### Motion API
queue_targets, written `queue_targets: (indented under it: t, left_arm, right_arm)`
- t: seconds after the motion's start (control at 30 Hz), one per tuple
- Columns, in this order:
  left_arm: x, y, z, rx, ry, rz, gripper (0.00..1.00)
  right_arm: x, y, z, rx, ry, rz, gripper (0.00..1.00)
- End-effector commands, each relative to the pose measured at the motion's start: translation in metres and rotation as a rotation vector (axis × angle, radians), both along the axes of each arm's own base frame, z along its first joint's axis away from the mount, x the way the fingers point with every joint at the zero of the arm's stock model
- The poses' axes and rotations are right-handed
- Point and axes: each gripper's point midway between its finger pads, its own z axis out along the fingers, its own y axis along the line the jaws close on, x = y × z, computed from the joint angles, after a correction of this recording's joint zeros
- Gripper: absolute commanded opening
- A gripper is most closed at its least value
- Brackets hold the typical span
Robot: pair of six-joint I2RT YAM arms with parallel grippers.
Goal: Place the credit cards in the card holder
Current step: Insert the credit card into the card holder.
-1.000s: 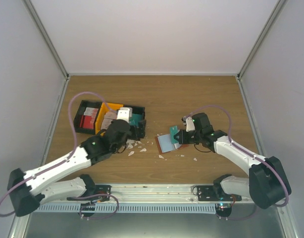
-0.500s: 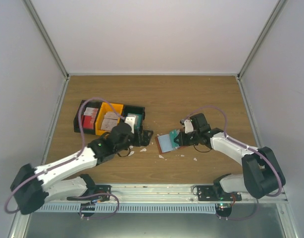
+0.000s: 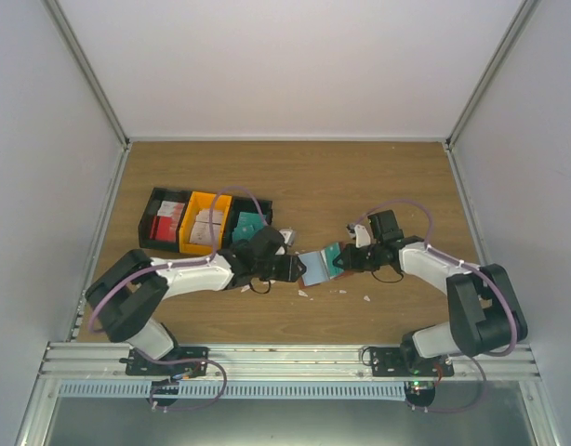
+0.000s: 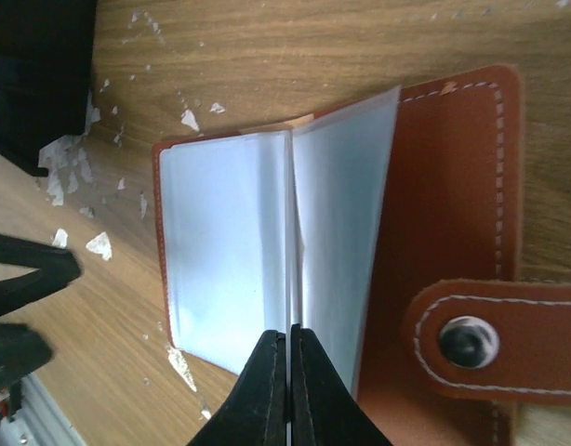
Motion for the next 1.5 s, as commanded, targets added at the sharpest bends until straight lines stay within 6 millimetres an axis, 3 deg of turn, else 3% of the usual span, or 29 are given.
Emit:
queue_targets:
  t: [0.0, 0.23, 0.4, 0.83, 1.47]
  left_arm:
    - [0.011, -0.015, -0.001, -0.029, 0.009, -0.016, 0.42]
    - [0.014, -0.001, -0.032, 0.082, 0.064, 0.039, 0.41]
    - [0.014, 0.004, -0.043, 0.131, 0.084, 0.045, 0.36]
    - [0.016, 0.008, -0.061, 0.217, 0.102, 0.030, 0.23]
    - [0.015, 0.010, -0.071, 0.246, 0.102, 0.012, 0.19]
  right_arm:
    - [0.002, 0.011, 0.010, 0.084, 0.005, 0.043, 0.01]
    - [-0.002, 0.013, 0.000, 0.101, 0.051, 0.043, 0.01]
    - [-0.001, 0.011, -0.008, 0.083, 0.068, 0.029, 0.01]
    - [-0.001, 0.019, -0.014, 0.147, 0.123, -0.003, 0.01]
    - [-0.008, 0.026, -0.036, 0.161, 0.188, -0.012, 0.02]
